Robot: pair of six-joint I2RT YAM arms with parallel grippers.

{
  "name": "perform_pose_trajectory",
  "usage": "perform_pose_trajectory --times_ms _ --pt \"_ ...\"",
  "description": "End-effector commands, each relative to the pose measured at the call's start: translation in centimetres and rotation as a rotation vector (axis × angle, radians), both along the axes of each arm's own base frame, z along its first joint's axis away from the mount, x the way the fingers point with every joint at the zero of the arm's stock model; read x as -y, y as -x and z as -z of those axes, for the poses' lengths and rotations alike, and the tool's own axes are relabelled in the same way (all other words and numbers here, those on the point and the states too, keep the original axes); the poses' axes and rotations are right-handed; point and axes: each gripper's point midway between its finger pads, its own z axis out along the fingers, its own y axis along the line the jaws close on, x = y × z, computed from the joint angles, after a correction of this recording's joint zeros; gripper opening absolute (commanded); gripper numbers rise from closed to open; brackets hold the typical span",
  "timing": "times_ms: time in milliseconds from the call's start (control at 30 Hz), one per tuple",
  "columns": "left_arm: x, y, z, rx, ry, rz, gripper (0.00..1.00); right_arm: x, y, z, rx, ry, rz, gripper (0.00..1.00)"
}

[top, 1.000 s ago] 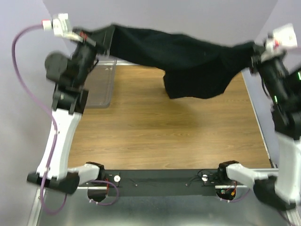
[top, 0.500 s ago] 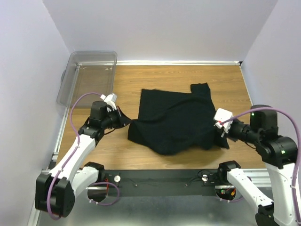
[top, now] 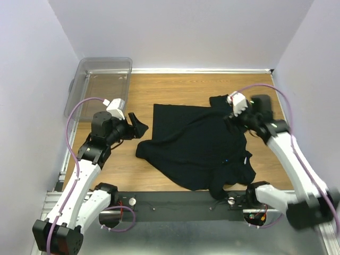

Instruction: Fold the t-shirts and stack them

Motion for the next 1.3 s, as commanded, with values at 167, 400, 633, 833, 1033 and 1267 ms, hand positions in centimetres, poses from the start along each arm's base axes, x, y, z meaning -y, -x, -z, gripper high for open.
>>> perform_pose_trajectory --times_ms 167,400,633,833,1033,1267 --pt "1.3 -11.2 -0.9 0.14 -0.06 -0.042 0.77 2.0 -15.2 6.9 0.048 -0.162 0.584 0.81" --pt "1.9 -16.8 0.3 0.093 -0.229 0.013 0.72 5.2 -20.5 12.4 -0.073 -0.216 0.715 0.78" --pt "1.5 -15.4 1.5 0.102 -0.259 0.034 0.72 6.4 -20.0 17.4 -0.274 -0.33 0.708 0.74" --pt "1.5 -15.2 -0.1 0.144 -0.254 0.036 0.72 1.9 -18.1 19.2 -0.486 -0.495 0.555 0.38" --pt "1.0 -14.9 -1.2 0.176 -0.26 0.015 0.72 -2.9 -16.8 13.9 -0.493 -0.6 0.317 0.01" --pt "0.7 -15.0 -1.2 0.177 -0.273 0.003 0.72 -14.4 -11.3 8.0 0.122 0.19 -0.003 0.01"
